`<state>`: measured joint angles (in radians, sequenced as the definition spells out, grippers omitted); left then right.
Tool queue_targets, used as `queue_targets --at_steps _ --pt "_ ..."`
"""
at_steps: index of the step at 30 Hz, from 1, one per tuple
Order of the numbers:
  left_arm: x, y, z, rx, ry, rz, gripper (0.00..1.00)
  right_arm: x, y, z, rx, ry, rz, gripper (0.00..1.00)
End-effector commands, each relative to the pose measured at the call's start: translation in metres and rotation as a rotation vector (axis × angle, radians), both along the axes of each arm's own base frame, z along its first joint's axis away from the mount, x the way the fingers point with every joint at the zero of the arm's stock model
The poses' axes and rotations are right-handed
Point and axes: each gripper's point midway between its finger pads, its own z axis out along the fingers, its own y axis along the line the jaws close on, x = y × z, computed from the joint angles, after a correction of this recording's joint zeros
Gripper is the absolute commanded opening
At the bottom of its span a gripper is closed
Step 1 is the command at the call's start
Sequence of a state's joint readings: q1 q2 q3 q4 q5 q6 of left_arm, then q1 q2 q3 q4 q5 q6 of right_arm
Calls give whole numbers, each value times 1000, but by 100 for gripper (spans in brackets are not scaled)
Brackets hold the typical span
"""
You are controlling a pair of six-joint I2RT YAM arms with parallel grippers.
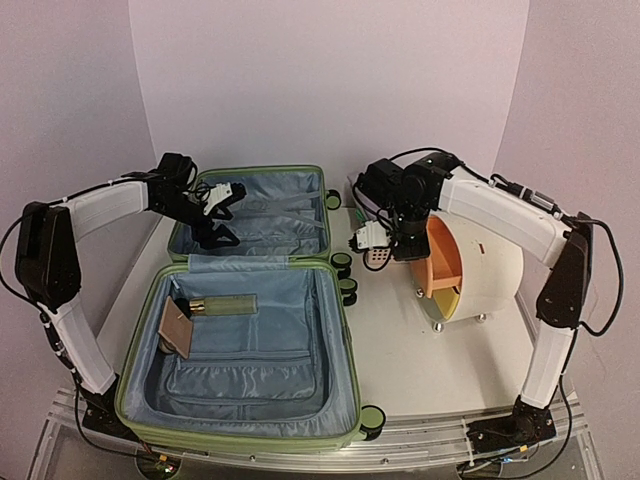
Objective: Open, take out, and arrange the luggage
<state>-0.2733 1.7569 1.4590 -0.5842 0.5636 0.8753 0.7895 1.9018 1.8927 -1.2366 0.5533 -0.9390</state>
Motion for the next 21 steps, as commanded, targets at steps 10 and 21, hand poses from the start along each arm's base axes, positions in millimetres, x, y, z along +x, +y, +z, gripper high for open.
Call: queue_targets --at_steps 10,21 --pt "-11 -1 17 -18 -23 -30 80 12 50 11 264 -39 10 30" --pt "-135 26 -16 268 184 -474 85 14 61 40 401 -98 -6 98"
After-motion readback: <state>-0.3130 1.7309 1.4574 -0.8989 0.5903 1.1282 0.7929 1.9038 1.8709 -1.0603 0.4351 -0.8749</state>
